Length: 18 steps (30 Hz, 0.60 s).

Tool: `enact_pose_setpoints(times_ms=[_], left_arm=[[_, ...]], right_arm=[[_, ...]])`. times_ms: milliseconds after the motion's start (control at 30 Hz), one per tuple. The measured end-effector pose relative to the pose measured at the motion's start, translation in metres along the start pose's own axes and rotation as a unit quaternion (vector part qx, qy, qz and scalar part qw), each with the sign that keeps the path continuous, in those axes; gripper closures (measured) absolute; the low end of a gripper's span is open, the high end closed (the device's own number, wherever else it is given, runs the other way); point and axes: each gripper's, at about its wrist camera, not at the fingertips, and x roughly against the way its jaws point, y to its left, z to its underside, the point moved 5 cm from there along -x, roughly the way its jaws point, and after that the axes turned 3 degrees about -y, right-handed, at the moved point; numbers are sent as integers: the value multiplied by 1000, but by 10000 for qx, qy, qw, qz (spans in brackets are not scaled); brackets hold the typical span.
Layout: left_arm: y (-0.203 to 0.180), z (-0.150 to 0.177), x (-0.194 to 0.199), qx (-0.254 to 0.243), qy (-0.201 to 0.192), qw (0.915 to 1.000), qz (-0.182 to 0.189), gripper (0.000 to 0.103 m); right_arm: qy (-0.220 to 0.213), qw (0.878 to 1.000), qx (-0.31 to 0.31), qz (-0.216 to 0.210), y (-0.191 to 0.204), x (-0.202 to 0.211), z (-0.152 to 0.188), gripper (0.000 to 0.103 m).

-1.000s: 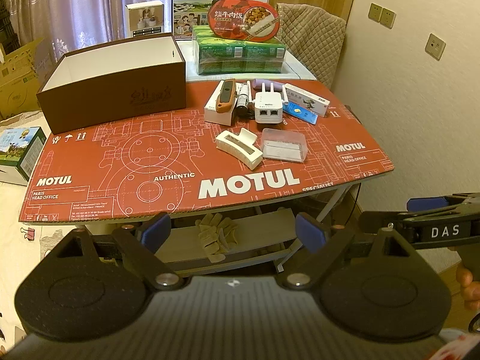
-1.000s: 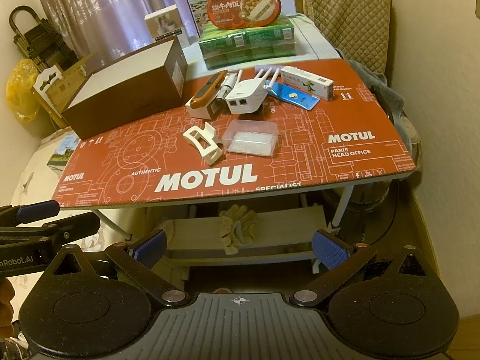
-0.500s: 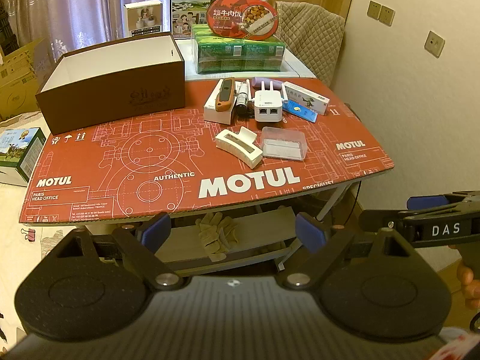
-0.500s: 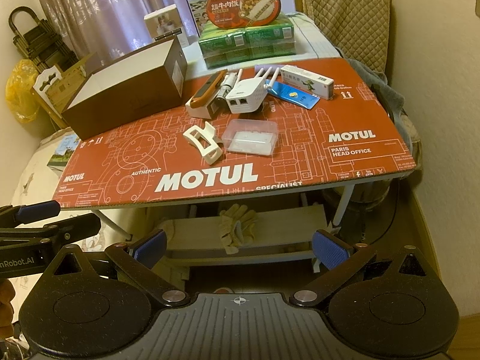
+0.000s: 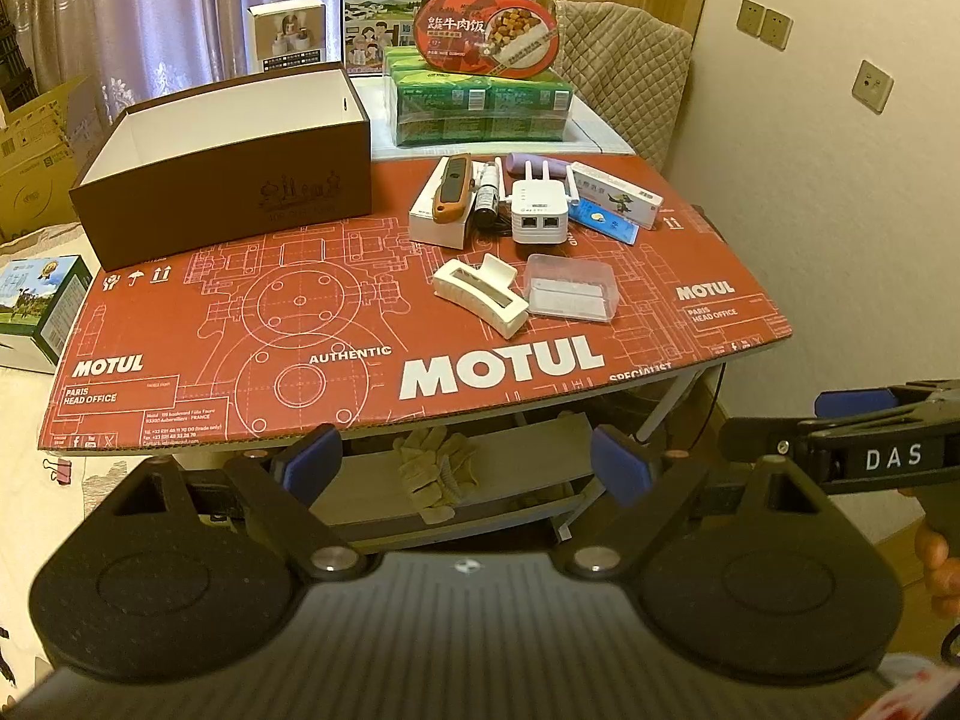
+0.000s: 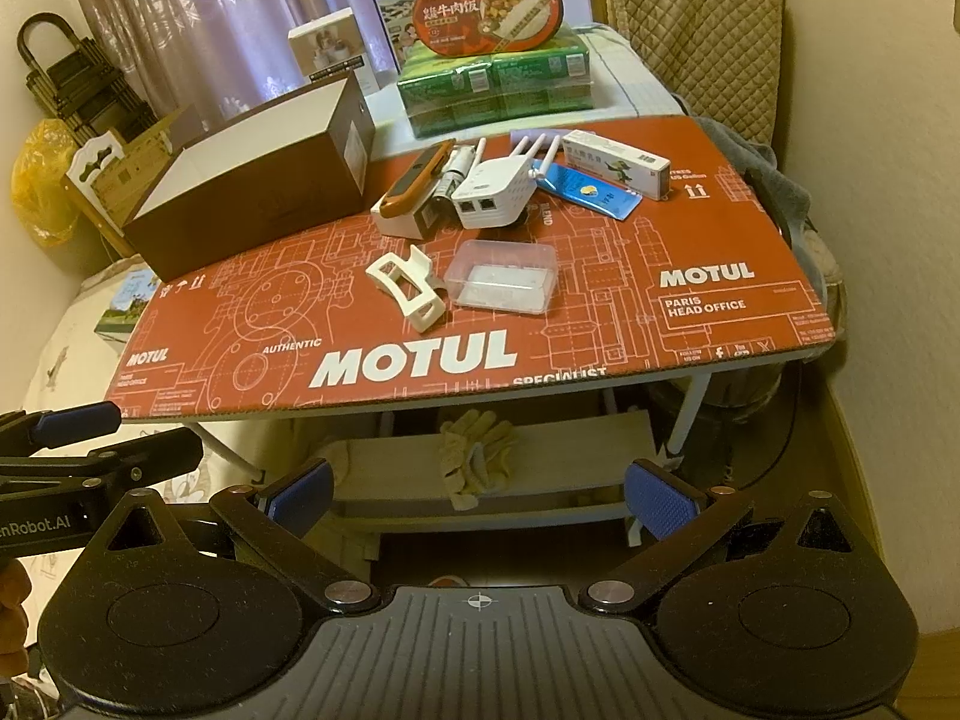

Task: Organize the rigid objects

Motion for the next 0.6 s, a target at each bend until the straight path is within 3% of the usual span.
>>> enact_pose_setpoints(times_ms=[600], left_arm=[[0,-12,-15,-91,57,9999,8,15]], right_arm=[[12,9999,-113,-10,-5,-12,-13,2]])
